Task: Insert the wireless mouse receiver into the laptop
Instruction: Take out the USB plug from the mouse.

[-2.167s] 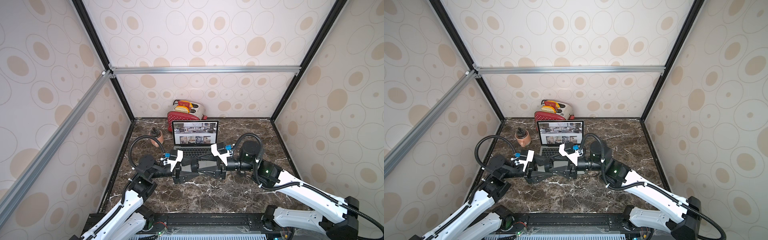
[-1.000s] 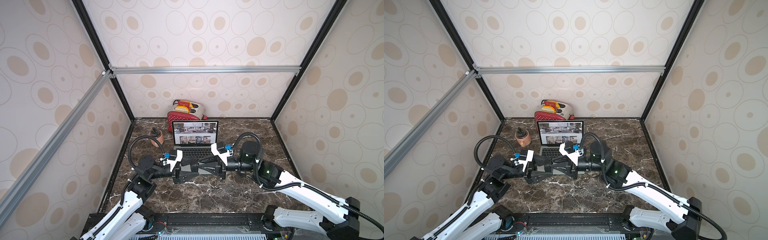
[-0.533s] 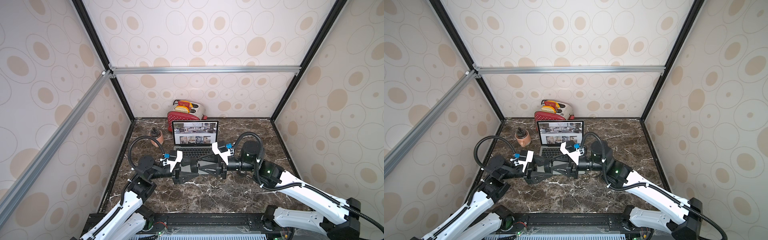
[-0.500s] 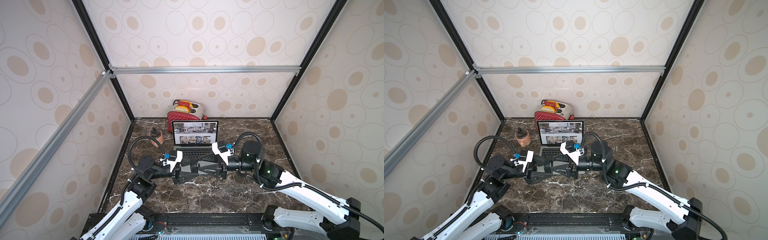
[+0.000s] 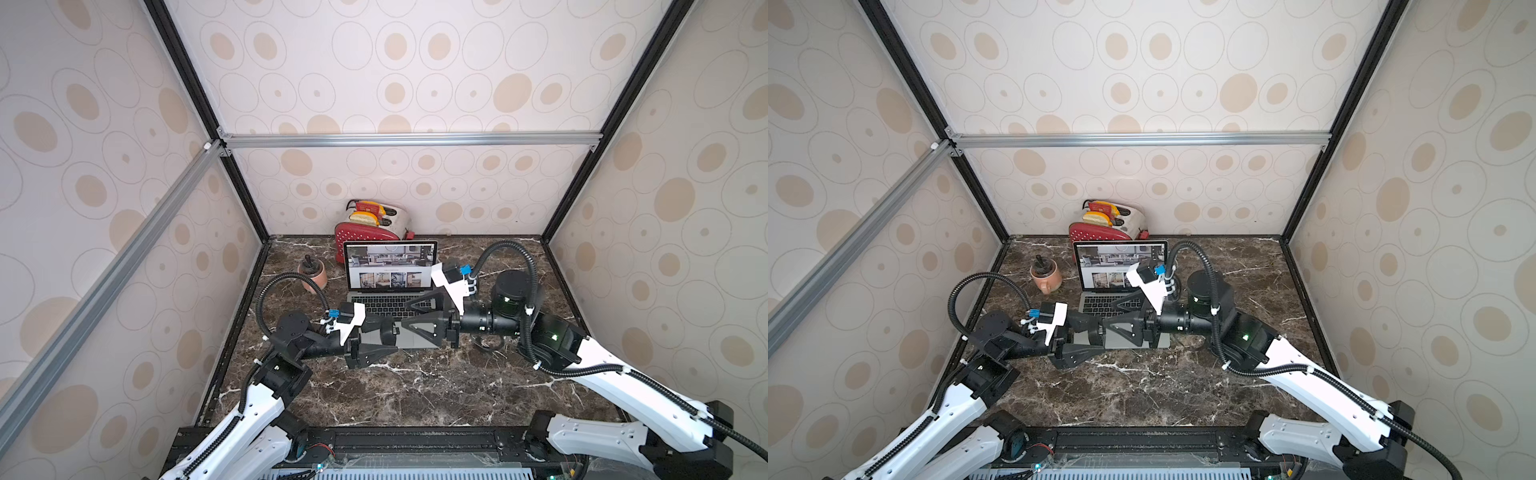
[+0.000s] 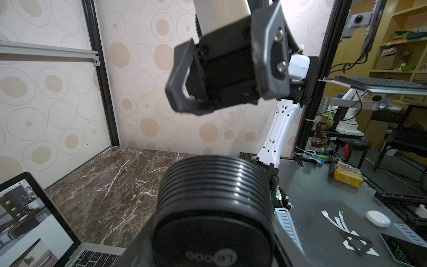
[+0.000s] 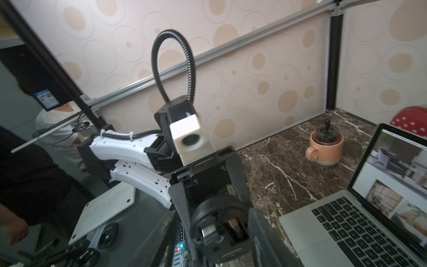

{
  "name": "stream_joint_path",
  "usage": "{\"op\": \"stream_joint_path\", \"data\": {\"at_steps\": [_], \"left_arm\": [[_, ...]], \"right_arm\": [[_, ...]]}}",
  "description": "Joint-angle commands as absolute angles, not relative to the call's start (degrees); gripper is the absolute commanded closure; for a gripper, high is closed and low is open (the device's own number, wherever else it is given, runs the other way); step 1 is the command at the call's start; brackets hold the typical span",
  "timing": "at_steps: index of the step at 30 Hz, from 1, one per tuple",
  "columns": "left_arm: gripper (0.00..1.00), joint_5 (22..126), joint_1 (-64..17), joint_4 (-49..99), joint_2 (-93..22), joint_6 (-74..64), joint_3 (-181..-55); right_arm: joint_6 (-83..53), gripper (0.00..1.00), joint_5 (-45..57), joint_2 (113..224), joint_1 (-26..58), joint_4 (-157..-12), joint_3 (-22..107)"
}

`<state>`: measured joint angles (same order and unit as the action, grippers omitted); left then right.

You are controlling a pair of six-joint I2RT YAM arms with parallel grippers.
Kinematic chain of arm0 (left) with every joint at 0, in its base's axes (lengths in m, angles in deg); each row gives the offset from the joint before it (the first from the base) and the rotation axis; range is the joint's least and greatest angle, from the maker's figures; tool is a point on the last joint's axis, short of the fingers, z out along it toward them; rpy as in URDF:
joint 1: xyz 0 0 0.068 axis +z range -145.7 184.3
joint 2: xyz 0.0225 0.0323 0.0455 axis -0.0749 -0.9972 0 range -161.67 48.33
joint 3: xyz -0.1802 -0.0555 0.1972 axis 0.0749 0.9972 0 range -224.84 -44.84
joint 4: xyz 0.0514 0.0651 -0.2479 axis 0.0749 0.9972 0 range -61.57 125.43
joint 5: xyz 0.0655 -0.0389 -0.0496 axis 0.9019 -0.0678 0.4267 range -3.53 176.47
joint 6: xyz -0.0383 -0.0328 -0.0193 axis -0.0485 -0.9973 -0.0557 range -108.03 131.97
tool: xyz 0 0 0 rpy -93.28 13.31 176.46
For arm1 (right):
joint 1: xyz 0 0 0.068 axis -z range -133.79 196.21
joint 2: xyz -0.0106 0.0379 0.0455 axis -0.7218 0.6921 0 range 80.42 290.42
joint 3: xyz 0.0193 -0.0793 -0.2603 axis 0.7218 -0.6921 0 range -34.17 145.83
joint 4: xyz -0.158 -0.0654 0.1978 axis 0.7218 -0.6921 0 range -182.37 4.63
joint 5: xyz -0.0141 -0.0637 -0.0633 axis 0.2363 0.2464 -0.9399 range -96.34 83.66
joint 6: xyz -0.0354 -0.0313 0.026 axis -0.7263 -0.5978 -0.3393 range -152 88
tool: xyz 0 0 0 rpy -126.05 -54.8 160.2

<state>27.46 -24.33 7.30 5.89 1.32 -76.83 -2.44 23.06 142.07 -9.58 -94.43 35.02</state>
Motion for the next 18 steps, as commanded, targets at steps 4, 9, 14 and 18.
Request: {"op": "stream_joint_path", "data": {"at_steps": [4, 9, 14, 18], "left_arm": [[1.00, 29.3, -24.4, 8.3, 7.5, 6.1, -77.6], [1.00, 29.3, -24.5, 7.2, 7.3, 6.0, -77.5], [1.00, 29.4, -24.5, 7.1, 7.4, 6.0, -77.6], [1.00, 29.4, -24.5, 7.1, 7.5, 6.1, -77.6]], "right_arm": [[32.2, 0.54, 35.2, 141.5, 1.6, -96.6, 31.7], [48.4, 0.54, 42.9, 143.7, 2.2, -80.0, 26.3], [55.1, 0.54, 44.8, 144.4, 0.9, -73.4, 25.2], [55.9, 0.56, 45.9, 144.4, -0.5, -74.4, 24.3]]}}
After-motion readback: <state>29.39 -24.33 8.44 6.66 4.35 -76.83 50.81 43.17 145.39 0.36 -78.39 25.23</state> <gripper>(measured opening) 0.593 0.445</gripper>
